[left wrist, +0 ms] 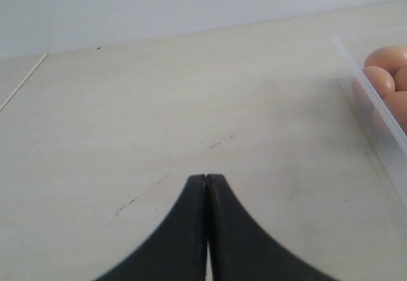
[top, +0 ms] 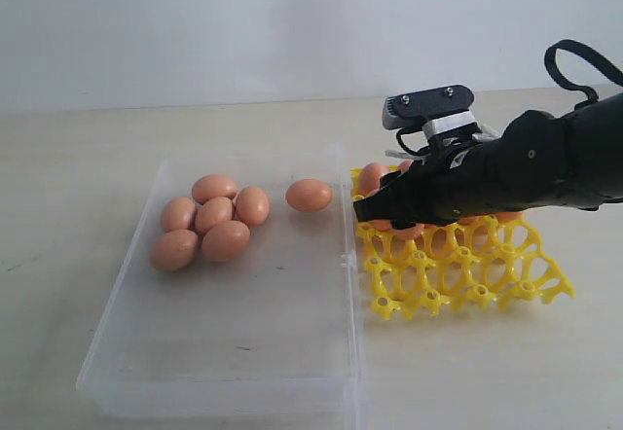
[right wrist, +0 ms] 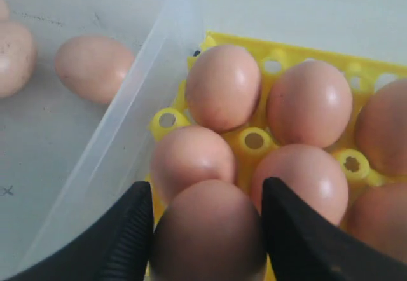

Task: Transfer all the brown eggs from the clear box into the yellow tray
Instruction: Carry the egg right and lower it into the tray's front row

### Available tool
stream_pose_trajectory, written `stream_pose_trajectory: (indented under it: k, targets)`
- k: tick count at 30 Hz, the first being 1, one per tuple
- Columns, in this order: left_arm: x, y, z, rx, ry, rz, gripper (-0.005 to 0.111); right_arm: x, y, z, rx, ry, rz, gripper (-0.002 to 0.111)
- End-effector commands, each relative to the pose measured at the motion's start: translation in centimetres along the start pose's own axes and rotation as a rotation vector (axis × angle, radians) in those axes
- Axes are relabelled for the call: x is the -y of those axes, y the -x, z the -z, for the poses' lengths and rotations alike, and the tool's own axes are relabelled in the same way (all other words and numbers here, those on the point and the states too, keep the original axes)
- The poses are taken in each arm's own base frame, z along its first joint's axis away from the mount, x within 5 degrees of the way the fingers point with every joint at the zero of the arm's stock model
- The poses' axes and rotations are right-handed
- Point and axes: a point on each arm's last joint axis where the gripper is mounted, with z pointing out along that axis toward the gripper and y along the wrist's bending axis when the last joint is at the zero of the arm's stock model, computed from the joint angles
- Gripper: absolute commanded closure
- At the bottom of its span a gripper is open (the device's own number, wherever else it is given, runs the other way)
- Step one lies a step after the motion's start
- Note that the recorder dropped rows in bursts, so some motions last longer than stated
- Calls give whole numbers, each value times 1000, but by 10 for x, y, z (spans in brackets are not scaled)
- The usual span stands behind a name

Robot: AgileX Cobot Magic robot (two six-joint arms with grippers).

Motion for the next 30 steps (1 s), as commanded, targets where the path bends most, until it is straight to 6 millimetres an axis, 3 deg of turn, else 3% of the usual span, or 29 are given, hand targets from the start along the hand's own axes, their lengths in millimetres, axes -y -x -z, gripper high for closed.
stream_pose_trajectory:
  k: [1, 12, 30]
  targets:
    - [0, 2, 1, 16, 3, 7, 107, 1, -3, -3, -6, -5, 9, 108]
    - [0, 2, 1, 16, 3, 7, 107, -21, -4, -3, 6, 36, 51, 108]
    - [0, 2, 1, 16, 3, 7, 107, -21, -8, -6, -18, 38, 80, 108]
